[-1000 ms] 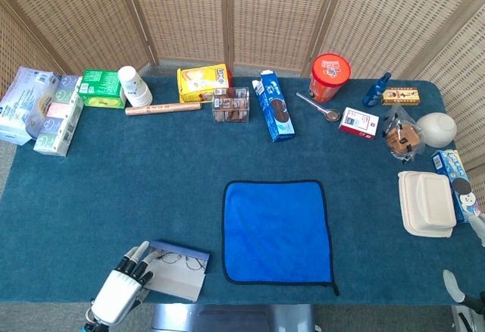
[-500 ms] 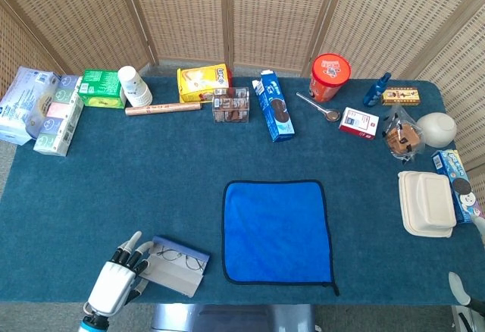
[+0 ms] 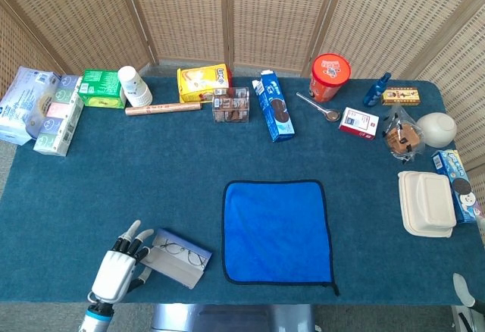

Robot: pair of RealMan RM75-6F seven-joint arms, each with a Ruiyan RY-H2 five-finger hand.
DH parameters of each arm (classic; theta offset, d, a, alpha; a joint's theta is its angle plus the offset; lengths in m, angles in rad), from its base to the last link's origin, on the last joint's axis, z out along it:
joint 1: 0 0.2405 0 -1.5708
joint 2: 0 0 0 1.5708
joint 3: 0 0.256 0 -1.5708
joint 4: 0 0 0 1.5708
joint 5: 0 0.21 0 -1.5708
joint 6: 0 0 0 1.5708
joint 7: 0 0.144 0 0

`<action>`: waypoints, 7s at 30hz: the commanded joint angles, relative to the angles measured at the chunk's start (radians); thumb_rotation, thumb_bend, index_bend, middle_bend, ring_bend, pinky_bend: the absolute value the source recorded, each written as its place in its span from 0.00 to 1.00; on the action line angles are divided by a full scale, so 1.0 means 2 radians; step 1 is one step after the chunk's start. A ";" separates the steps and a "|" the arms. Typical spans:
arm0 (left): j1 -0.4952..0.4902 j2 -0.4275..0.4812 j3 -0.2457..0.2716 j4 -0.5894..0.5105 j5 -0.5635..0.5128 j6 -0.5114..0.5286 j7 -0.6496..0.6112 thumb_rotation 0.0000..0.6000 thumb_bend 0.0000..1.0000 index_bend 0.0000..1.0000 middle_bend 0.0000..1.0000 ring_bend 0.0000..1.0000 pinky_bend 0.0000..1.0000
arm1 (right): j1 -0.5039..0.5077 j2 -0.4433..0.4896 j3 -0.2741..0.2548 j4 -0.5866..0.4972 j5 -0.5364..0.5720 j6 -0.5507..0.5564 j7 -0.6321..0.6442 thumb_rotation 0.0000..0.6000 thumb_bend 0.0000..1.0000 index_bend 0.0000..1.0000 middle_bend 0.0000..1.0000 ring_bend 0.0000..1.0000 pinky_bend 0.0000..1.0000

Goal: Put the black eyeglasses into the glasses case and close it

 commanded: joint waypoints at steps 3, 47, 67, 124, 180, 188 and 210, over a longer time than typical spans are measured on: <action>-0.006 -0.006 -0.010 -0.008 -0.010 -0.007 -0.005 1.00 0.37 0.58 0.22 0.06 0.21 | 0.000 0.000 0.000 -0.001 -0.001 -0.001 -0.001 0.41 0.38 0.06 0.12 0.00 0.16; -0.075 -0.054 -0.099 -0.020 -0.120 -0.090 0.146 0.99 0.34 0.06 0.00 0.00 0.08 | -0.014 0.005 0.006 -0.001 0.005 0.009 0.014 0.31 0.38 0.06 0.12 0.00 0.17; -0.086 0.040 -0.078 -0.139 -0.102 -0.082 0.133 0.60 0.32 0.06 0.00 0.00 0.10 | -0.010 0.007 0.007 -0.015 0.006 -0.003 -0.004 0.30 0.38 0.06 0.12 0.01 0.17; -0.166 0.122 -0.048 -0.232 -0.195 -0.198 0.310 0.51 0.26 0.06 0.00 0.00 0.02 | 0.000 0.065 -0.020 -0.092 -0.004 -0.108 -0.268 0.29 0.38 0.06 0.12 0.01 0.15; -0.241 0.069 -0.112 -0.154 -0.241 -0.227 0.335 0.52 0.25 0.43 0.00 0.00 0.03 | -0.005 0.062 -0.017 -0.093 0.010 -0.099 -0.236 0.30 0.38 0.07 0.12 0.01 0.15; -0.256 0.062 -0.118 -0.143 -0.272 -0.245 0.331 0.52 0.25 0.07 0.00 0.00 0.02 | -0.005 0.063 -0.014 -0.095 0.013 -0.102 -0.240 0.30 0.38 0.07 0.12 0.01 0.15; -0.174 0.171 -0.065 -0.258 -0.203 -0.136 0.153 0.52 0.25 0.00 0.00 0.00 0.02 | 0.033 0.065 0.007 -0.112 0.040 -0.163 -0.282 0.29 0.39 0.07 0.12 0.00 0.14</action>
